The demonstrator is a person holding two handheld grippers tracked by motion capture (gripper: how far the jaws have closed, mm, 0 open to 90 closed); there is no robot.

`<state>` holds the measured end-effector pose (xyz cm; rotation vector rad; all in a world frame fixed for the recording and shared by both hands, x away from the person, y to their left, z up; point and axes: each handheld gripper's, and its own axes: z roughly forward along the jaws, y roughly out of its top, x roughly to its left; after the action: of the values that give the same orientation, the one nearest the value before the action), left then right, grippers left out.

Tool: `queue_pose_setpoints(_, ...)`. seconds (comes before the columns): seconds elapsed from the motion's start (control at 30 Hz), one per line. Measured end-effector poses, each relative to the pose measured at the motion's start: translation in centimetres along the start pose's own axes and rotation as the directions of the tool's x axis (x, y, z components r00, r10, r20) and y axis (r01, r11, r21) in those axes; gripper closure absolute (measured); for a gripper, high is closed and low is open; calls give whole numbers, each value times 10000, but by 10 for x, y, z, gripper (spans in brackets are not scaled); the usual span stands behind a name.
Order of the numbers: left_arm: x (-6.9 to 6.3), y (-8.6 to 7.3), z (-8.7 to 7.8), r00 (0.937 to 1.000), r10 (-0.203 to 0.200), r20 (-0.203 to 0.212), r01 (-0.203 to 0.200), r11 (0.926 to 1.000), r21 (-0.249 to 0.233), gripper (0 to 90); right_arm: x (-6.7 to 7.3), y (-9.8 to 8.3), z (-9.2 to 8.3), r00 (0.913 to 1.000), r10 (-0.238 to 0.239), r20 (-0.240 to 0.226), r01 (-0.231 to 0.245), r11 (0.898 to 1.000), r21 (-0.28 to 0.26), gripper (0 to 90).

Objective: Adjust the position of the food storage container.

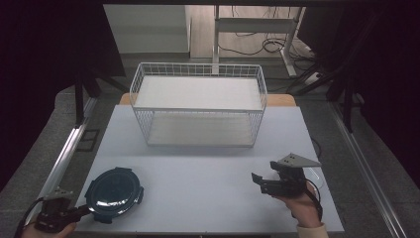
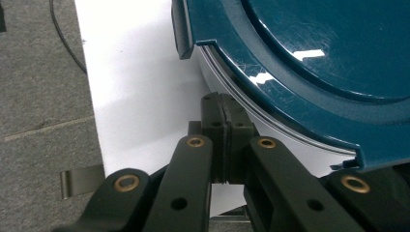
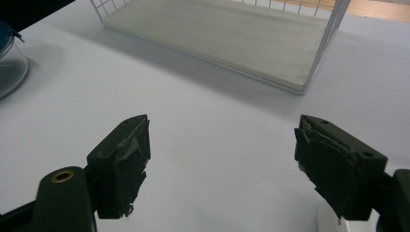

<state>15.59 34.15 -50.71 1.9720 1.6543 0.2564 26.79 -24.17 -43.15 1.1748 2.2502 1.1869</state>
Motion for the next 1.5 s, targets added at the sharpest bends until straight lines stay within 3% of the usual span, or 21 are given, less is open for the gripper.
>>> queue_pose_setpoints(0.1,-4,3,4,9995,51,310,-51,10000,-12,896,0,0,2,10000,-20,-8,20,10000,61,203)
queue_pose_setpoints(0.37,-20,17,14,9983,343,473,-342,9994,-31,896,2,0,4,9998,-128,-132,129,9999,52,201)
queue_pose_setpoints(0.5,-32,29,26,9952,479,853,-474,9988,-79,896,2,0,3,9997,-167,-150,167,9999,8,200)
queue_pose_setpoints(0.67,-40,39,33,9940,532,958,-516,9985,-196,896,3,0,4,9992,-267,-296,265,9996,-62,199)
queue_pose_setpoints(0.8,-51,46,41,9892,742,1262,-734,9972,-110,896,5,0,3,9986,-388,-345,387,9992,-62,198)
queue_pose_setpoints(1.5,-64,61,55,9851,833,1504,-812,9965,-198,896,5,0,5,9987,-392,-310,393,9992,25,199)
